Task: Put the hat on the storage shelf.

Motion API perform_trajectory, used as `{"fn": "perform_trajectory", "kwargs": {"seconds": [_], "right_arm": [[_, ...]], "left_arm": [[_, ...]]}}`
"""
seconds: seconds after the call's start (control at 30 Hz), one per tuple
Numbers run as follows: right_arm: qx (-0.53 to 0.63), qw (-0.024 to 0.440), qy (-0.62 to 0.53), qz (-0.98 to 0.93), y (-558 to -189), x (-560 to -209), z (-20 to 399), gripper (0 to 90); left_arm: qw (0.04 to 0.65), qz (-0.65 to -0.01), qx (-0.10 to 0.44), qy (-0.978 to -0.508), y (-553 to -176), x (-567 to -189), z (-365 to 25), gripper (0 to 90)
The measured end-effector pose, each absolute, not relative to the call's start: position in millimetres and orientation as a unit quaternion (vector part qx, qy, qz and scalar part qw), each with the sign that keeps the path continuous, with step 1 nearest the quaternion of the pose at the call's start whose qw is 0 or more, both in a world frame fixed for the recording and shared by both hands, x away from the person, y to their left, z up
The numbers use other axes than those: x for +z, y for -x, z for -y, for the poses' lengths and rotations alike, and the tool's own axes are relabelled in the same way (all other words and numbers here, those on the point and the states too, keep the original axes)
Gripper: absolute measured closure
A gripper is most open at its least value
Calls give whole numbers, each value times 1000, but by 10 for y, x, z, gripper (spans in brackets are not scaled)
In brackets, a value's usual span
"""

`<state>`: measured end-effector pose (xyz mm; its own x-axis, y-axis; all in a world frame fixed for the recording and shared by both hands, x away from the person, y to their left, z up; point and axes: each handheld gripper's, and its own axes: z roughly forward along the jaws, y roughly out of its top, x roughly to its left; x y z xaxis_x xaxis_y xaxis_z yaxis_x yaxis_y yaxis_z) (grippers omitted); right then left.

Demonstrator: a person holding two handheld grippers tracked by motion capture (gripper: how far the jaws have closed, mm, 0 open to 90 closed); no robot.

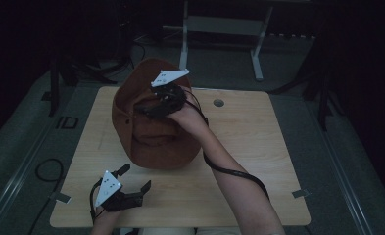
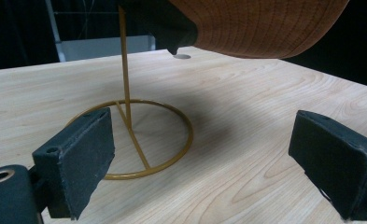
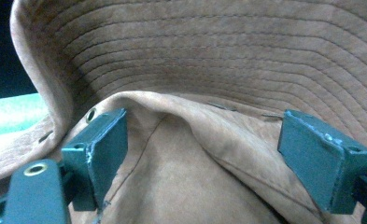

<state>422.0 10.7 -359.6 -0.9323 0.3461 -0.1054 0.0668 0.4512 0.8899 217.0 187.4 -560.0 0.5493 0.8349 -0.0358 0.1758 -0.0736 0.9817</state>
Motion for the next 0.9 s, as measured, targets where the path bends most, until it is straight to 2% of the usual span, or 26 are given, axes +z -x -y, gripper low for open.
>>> {"fn": "perform_trajectory", "kwargs": {"seconds": [0.17, 0.37, 0.9], "right_arm": [[509, 144, -126, -839, -4175, -3569, 9, 157], [529, 127, -128, -829, -4054, -3572, 286, 157], [524, 116, -144, -831, -3802, -3960, 983, 159]], "left_arm": [[568, -375, 292, -672, -2159, -5609, -1876, 75], [565, -377, 289, -674, -2173, -5627, -1876, 75], [558, -380, 285, -681, -2183, -5670, -1836, 75]]}}
